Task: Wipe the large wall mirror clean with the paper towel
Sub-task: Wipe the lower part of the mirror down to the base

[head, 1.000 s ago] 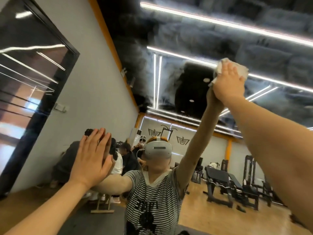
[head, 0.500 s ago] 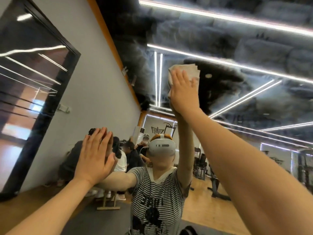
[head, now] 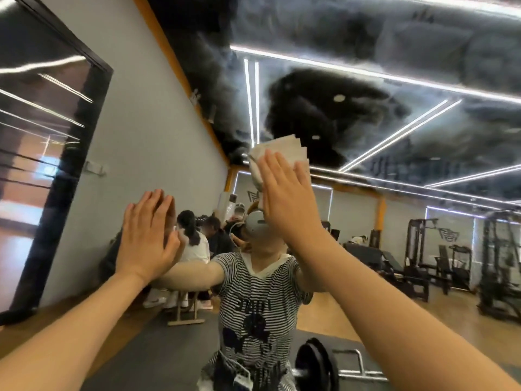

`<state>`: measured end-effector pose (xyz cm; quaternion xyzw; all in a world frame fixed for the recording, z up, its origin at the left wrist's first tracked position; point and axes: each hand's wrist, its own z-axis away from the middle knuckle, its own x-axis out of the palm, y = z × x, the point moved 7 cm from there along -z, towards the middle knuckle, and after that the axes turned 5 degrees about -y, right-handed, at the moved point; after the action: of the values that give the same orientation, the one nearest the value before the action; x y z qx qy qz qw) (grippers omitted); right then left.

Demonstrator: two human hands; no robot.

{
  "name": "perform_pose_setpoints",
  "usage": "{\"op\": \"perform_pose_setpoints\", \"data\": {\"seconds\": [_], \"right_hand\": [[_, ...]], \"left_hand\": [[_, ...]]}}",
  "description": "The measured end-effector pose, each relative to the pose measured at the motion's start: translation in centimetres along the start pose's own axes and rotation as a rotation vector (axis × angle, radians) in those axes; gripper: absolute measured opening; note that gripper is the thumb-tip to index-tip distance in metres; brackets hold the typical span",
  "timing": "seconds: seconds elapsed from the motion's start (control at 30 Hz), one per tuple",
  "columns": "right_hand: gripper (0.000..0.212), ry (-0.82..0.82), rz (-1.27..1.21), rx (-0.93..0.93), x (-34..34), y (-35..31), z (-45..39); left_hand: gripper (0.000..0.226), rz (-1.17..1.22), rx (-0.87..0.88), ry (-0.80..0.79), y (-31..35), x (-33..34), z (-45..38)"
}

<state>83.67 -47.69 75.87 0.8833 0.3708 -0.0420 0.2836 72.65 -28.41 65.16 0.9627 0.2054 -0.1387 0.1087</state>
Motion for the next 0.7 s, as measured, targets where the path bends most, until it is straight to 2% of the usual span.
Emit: {"op": "perform_pose_setpoints", "data": {"seconds": [0.17,0.23,0.43,0.57,0.63,0.7], "right_hand": [[0.058,-0.078,0.061,-0.013,2.5,2.6,2.9],[0.058,-0.08,0.024,0.037,2.8,3.5,4.3],[0.064,0.014,-0.179,0.495,1.7,9.5,9.6],[0.059,0.06,-0.193,0.679,1.2,8.8,8.8],[0.058,0.026,-0.188,0.59,1.6,6.5,6.5],[0.061,0.005,-0.126,0.368,1.9,3.8,4.1]], "left_hand": [[0.071,0.005,0.003,-0.019,0.1,0.0,0.0],[0.072,0.0,-0.003,-0.023,0.1,-0.1,0.0],[0.072,0.012,-0.013,-0.026,0.4,-0.4,-0.1],[0.071,-0.012,-0.003,-0.032,0.3,-0.2,0.1],[0.071,-0.004,0.002,-0.03,0.4,-0.2,0.1],[0.071,-0.003,0.004,-0.023,0.4,-0.2,0.1]]}}
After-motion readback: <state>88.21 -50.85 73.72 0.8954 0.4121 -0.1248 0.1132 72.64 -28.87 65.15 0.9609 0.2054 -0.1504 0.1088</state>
